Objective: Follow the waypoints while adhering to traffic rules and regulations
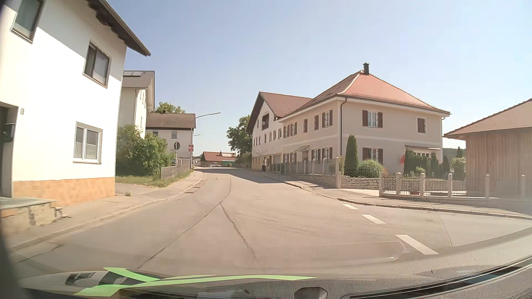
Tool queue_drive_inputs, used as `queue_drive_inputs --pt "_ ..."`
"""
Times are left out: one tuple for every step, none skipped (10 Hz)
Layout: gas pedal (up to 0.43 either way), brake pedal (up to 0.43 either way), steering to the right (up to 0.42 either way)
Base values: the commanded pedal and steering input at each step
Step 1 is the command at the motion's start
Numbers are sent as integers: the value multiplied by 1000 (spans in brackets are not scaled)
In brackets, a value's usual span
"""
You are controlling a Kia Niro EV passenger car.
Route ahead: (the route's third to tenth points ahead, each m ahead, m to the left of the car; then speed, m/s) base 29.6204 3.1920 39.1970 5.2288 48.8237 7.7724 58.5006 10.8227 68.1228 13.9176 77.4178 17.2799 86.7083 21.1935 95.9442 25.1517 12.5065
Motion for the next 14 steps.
queue_drive_inputs --pt "157 0 -23" --pt "157 0 -27" --pt "169 0 -28" --pt "169 0 -28" --pt "169 0 -28" --pt "169 0 -27" --pt "169 0 -28" --pt "169 0 -29" --pt "169 0 -31" --pt "169 0 -32" --pt "169 0 -32" --pt "169 0 -32" --pt "169 0 -33" --pt "169 0 -32"
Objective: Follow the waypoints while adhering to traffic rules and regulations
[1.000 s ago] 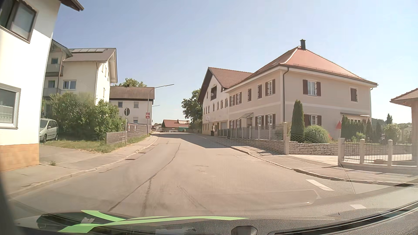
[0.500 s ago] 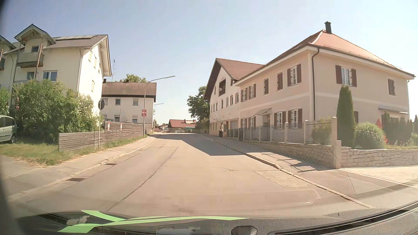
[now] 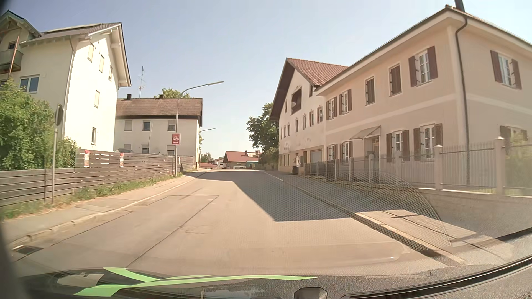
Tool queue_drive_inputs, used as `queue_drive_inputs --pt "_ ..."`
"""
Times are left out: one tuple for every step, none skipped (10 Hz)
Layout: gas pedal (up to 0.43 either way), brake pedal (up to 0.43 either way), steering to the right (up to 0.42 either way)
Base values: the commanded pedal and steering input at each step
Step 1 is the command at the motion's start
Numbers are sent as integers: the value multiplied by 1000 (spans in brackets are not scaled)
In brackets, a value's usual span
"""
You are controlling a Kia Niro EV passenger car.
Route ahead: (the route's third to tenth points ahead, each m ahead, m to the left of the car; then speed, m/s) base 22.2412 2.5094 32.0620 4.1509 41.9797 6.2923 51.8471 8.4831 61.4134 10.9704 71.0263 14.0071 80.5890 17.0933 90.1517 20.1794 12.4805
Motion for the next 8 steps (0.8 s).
queue_drive_inputs --pt "169 0 -32" --pt "169 0 -32" --pt "177 0 -33" --pt "177 0 -33" --pt "177 0 -32" --pt "177 0 -33" --pt "177 0 -33" --pt "177 0 -33"
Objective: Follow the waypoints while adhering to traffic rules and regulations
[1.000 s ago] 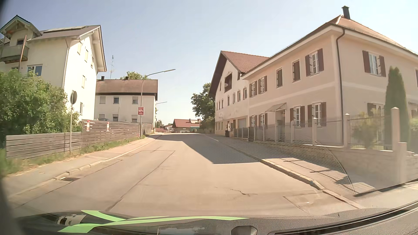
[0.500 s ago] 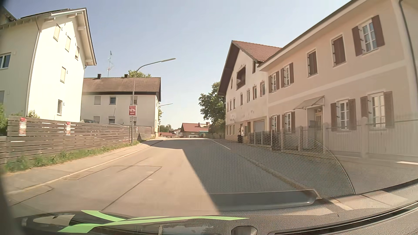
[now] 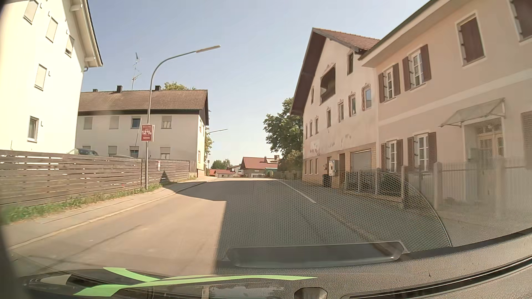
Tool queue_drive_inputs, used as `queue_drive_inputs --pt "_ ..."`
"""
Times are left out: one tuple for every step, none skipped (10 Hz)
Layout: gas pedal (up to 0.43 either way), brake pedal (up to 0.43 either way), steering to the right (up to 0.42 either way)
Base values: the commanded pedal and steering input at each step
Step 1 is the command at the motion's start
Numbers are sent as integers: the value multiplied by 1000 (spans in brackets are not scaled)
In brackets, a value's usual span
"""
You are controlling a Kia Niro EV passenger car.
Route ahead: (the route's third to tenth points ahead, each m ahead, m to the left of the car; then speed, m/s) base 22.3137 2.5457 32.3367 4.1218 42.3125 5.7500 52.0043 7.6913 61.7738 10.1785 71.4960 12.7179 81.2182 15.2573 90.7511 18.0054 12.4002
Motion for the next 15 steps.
queue_drive_inputs --pt "177 0 -33" --pt "177 0 -32" --pt "177 0 -32" --pt "177 0 -31" --pt "177 0 -31" --pt "177 0 -29" --pt "177 0 -24" --pt "177 0 -21" --pt "177 0 -20" --pt "177 0 -20" --pt "177 0 -20" --pt "169 0 -20" --pt "169 0 -20" --pt "169 0 -20" --pt "169 0 -20"
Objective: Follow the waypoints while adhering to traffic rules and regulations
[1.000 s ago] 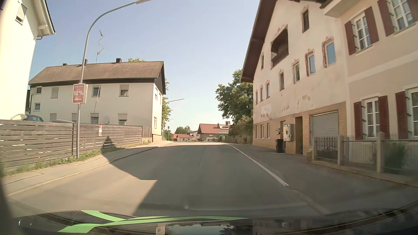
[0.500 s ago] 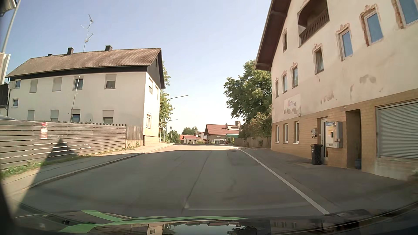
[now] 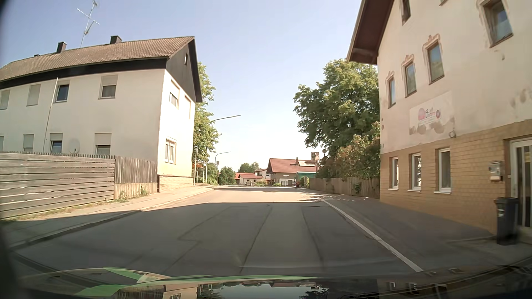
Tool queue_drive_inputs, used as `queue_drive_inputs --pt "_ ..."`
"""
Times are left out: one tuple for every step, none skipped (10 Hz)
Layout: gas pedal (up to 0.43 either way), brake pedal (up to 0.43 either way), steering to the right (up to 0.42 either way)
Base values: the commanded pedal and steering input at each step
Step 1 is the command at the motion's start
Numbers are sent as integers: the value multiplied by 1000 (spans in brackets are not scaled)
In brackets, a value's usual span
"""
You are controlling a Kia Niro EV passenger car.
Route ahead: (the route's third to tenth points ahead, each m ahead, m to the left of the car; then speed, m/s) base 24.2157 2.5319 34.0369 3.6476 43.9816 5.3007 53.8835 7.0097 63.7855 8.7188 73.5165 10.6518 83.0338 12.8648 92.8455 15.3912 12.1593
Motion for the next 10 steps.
queue_drive_inputs --pt "169 0 -20" --pt "169 0 -20" --pt "169 0 -18" --pt "169 0 -11" --pt "169 0 -8" --pt "169 0 -9" --pt "169 0 -9" --pt "177 0 -9" --pt "177 0 -9" --pt "177 0 -10"
